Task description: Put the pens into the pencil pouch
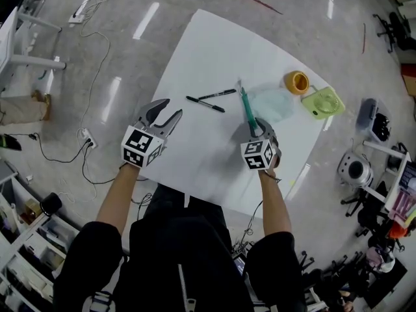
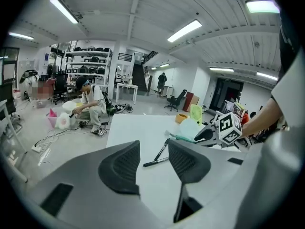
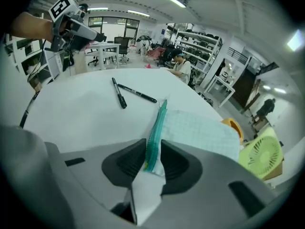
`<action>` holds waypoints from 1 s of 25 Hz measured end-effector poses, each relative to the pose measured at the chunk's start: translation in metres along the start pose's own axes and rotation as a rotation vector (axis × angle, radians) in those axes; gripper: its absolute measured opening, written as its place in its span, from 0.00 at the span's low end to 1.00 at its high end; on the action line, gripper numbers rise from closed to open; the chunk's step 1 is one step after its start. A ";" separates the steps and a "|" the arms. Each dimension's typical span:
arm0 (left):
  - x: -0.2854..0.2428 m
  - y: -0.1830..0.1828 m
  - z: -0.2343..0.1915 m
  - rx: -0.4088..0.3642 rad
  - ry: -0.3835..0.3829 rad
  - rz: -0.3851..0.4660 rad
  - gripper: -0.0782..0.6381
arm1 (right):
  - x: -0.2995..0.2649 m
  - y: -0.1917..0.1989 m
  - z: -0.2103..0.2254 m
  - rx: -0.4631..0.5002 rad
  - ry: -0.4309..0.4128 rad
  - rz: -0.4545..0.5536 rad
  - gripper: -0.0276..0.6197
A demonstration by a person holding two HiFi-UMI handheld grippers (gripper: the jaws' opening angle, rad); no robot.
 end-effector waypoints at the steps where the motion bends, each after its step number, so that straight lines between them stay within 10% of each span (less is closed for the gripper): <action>1: 0.000 0.001 0.000 0.000 0.000 -0.002 0.40 | -0.001 0.002 0.000 0.002 0.002 -0.009 0.21; 18: -0.012 0.012 -0.005 -0.016 0.027 -0.050 0.40 | 0.004 -0.005 0.010 -0.122 -0.036 -0.018 0.13; 25: -0.031 0.026 0.001 -0.249 0.074 -0.170 0.40 | 0.016 -0.013 0.020 -0.305 -0.079 0.029 0.12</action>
Point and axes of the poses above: the fingertips, and each gripper's own axes: x backward along the fingers, z to its right, y out of its underside, the point moved 5 cm from there along x, backward along the fingers, and after that the axes turned 9 degrees about y, right-handed, at the moved point
